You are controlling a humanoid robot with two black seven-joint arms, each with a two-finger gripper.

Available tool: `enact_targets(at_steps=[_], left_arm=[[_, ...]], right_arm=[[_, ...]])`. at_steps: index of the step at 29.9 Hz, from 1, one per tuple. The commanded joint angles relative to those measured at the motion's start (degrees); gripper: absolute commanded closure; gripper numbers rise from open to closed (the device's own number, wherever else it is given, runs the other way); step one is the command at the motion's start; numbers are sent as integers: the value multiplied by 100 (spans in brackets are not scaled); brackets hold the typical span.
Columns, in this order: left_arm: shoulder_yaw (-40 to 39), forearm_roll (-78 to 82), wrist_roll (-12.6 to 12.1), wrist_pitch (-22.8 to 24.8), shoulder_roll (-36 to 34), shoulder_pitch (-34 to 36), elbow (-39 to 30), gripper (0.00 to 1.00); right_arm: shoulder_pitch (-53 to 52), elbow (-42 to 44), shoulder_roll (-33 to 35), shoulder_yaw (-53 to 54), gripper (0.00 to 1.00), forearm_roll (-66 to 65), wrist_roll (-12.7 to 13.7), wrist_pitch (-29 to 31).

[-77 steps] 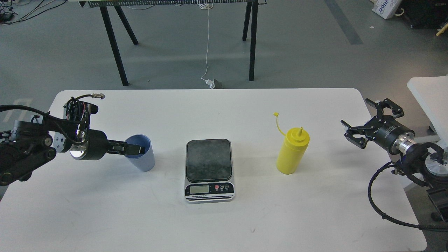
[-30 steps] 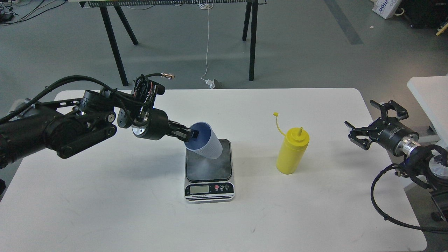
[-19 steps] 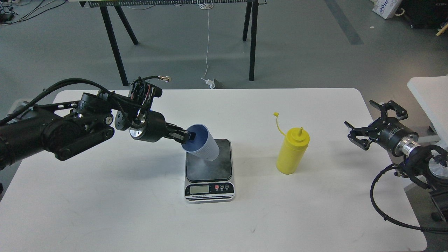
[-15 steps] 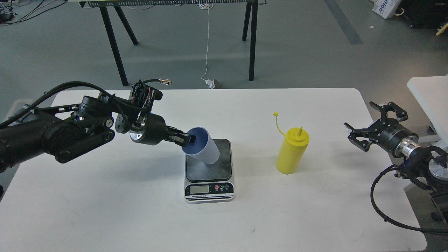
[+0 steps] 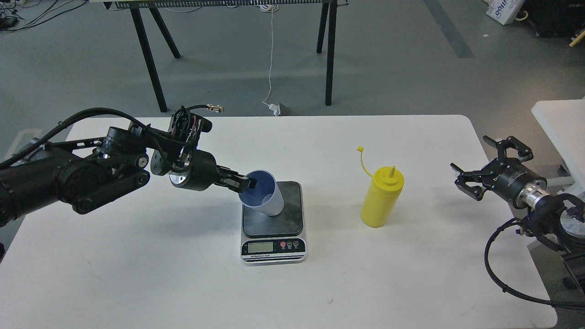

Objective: Pour seasoning into cup on scale with both arms
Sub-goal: 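Open the left gripper and withdraw both arms upward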

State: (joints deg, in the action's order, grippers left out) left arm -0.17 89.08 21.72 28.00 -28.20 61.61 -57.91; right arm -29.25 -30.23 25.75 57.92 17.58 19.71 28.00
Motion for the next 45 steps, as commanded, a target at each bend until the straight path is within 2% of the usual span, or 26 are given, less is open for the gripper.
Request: enact_targets(at_steps=[1, 7, 11, 17, 20, 27, 34, 38, 41, 45], left_arm=[[-9, -22, -1, 0, -10, 0, 0, 65], [-35, -57, 17, 0, -10, 9, 8, 49], [-79, -101, 52, 0, -19, 88, 8, 27], [-71, -399, 61, 0, -89, 236, 26, 15], [-88, -549, 61, 0, -177, 325, 140, 5], [-115, -1663, 87, 0, -458, 878, 684, 1], [-483, -4282, 122, 0, -889, 1186, 1704, 1], [-773, -5197, 122, 0, -1004, 1116, 1906, 1], [-1011, -5584, 122, 0, -995, 915, 1977, 1], [-1336, -5787, 122, 0, -907, 554, 2047, 1]], right_arm=[[16, 0, 0, 0, 1, 0, 7, 0], [51, 0, 0, 61, 1, 0, 7, 0], [51, -9, 0, 79, 1, 0, 7, 0], [51, -9, 0, 114, 1, 0, 7, 0], [51, -18, -9, 96, 1, 0, 7, 0], [-203, -71, 26, -140, 1, -62, 42, 0], [-1696, -88, 281, -1221, 1, -185, 59, 0], [-2426, -106, 325, -1074, 1, -53, 68, 0], [-2577, -106, 413, -503, 1, 429, 112, 0], [-2455, -167, 860, -281, 1, 2077, 130, 0]])
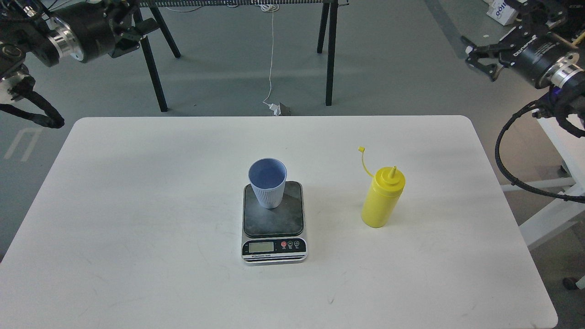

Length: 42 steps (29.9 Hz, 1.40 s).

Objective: Pour seasoning into cup on scale with both arms
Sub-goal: 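Open the left gripper and withdraw both arms upward, then move the right gripper down to the yellow bottle's base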

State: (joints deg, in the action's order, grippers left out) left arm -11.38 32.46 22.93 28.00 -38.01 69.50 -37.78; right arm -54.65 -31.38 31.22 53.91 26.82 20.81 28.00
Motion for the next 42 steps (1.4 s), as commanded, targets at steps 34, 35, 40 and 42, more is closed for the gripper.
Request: enact_targets(at_steps=[34, 35, 40, 42], left_arm=[[-751, -196, 18, 0, 708, -1518, 42, 1], [-786, -187, 18, 0, 708, -1535, 42, 1], [-813, -196, 18, 0, 708, -1562, 42, 0], [-813, -196, 18, 0, 708, -1571, 42, 0]], right_arm=[[6036, -4210, 122, 595, 1, 2831, -148, 0], [6027, -4140, 17, 586, 1, 2725, -148, 0], [5922, -3736, -484, 376, 1, 2215, -174, 0], [5878, -3612, -660, 305, 1, 2092, -218, 0]])
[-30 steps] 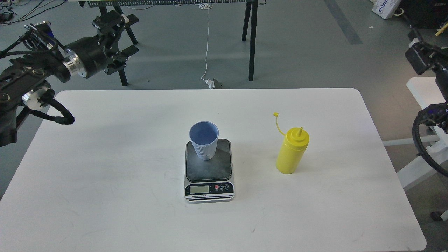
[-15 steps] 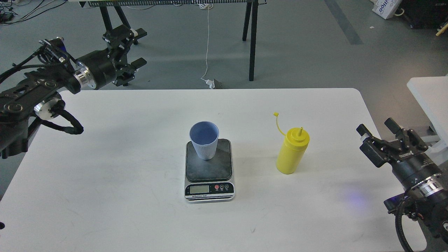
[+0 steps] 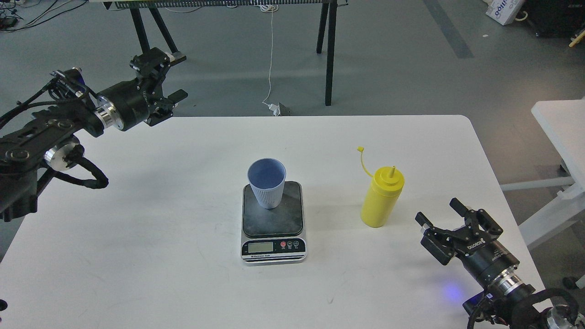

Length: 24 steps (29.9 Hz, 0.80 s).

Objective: Pour seasoning into cup on scale with both arms
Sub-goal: 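Move the right gripper down to the yellow bottle's base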

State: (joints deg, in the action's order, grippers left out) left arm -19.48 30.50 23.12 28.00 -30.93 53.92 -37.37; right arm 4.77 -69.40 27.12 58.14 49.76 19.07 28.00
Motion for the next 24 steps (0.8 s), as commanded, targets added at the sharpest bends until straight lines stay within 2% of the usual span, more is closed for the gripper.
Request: enact_targets(at_steps=[1, 19, 24], left_arm=[[-3, 0, 0, 0, 0, -13, 2, 1], [-12, 0, 9, 0, -9, -100, 2, 1], [-3, 0, 132, 0, -44, -144, 2, 1]], right_arm=[[-90, 268, -320, -136, 1, -281, -62, 0], [-1040, 1367, -980, -576, 1, -546, -79, 0], [-1224, 1613, -1121, -620, 1, -581, -79, 0]])
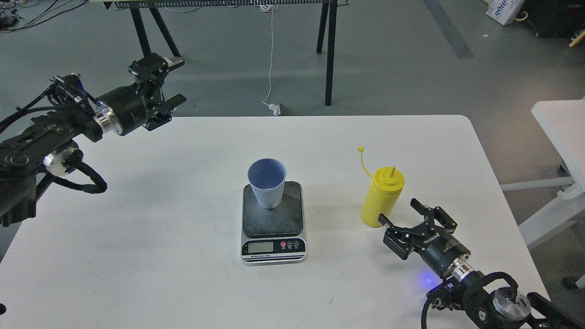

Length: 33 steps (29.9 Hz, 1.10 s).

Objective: Pour seasoning into cup on scale with both arms
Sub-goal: 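Move the right gripper down to the yellow bottle's base, then close the right gripper on the yellow bottle and lift it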

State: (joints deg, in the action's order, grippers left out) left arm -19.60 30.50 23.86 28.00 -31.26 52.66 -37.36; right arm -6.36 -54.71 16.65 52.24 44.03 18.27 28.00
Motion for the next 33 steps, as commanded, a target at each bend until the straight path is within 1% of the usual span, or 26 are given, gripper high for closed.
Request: enact_targets(at_steps=[1, 6, 22, 25, 27, 29, 30, 33], left_arm=[[8, 0, 57, 0, -12, -28, 1, 0], [8, 0, 75, 0, -12, -54, 1, 0], [8, 0, 93, 0, 6, -107, 1, 1], [8, 0, 101, 0, 14, -151, 1, 0], [8, 0, 136, 0, 6, -160, 1, 1], [8, 9, 163, 0, 6, -160, -8, 1], [8, 9, 163, 0, 6, -160, 1, 1], [8, 9, 163, 0, 6, -160, 1, 1]], right_arm=[[-138, 206, -109, -30, 1, -17, 1, 0], [-234, 418, -364, -56, 1, -246, 1, 0], [-691, 760, -548, -153, 1, -334, 1, 0], [-814, 971, -663, -153, 3, -342, 1, 0], [-858, 1015, -689, -153, 7, -438, 1, 0], [-858, 1015, -724, -153, 19, -579, -43, 0], [-858, 1015, -733, -153, 28, -641, -87, 0], [-858, 989, -733, -153, 66, -860, -166, 0]])
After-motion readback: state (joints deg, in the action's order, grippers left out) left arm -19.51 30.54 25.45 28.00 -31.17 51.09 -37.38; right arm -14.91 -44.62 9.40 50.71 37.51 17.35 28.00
